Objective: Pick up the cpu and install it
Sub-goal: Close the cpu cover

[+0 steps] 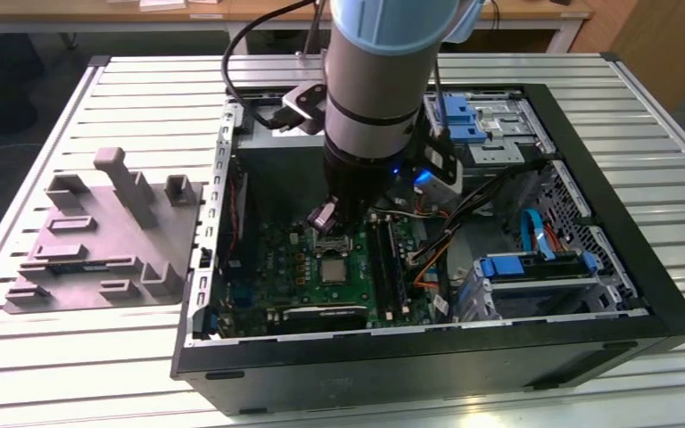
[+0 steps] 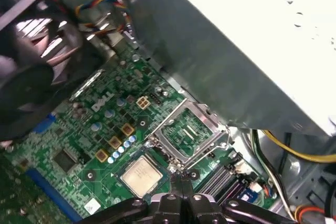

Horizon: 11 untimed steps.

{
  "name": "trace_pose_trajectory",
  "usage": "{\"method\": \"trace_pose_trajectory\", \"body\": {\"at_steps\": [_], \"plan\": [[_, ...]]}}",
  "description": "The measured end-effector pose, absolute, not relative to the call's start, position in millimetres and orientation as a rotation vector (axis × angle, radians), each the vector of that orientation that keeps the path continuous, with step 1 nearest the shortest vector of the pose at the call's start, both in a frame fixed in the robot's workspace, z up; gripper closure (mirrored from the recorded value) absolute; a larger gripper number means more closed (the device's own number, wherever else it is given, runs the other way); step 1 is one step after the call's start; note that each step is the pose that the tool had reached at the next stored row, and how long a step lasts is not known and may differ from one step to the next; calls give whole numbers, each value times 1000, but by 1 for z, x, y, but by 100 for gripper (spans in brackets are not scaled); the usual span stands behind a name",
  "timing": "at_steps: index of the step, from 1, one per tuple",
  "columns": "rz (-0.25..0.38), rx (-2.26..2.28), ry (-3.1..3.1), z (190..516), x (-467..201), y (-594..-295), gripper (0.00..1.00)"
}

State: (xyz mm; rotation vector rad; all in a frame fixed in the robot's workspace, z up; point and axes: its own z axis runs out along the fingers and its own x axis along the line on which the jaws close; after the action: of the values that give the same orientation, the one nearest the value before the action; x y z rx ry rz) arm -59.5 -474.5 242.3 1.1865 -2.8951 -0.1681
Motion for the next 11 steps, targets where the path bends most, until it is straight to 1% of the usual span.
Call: {"method": "trace_pose_trajectory", "body": {"at_steps": [6, 11], "plan": [[-167, 1333, -2825, 240, -59, -474, 89], [-167, 1347, -2818, 237, -51, -472, 89]]}}
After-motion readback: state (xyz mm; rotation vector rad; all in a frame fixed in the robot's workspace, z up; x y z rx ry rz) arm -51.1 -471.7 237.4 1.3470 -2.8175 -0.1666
